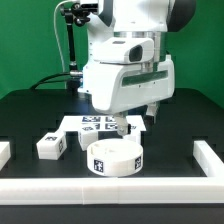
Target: Assemble stool
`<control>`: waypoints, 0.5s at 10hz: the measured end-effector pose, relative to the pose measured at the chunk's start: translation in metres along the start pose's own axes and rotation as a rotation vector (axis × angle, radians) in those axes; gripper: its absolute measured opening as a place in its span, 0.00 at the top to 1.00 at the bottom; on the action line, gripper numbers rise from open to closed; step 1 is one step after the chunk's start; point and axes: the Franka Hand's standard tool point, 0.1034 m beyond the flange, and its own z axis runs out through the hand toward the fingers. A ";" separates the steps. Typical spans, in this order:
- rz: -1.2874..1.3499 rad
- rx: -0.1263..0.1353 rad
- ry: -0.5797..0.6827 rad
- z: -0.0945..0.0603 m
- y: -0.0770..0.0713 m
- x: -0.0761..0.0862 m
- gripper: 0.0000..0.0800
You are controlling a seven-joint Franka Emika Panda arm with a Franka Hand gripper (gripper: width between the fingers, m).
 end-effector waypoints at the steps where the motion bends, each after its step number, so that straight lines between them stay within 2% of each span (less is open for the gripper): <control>1: 0.000 0.001 -0.001 0.001 0.000 -0.001 0.19; 3: -0.003 0.012 -0.015 0.016 0.001 -0.009 0.19; 5: -0.005 0.015 -0.015 0.021 0.000 -0.009 0.19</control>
Offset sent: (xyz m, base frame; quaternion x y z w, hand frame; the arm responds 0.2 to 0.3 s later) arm -0.0005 -0.0013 -0.0145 0.0204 -0.0074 -0.0007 0.9998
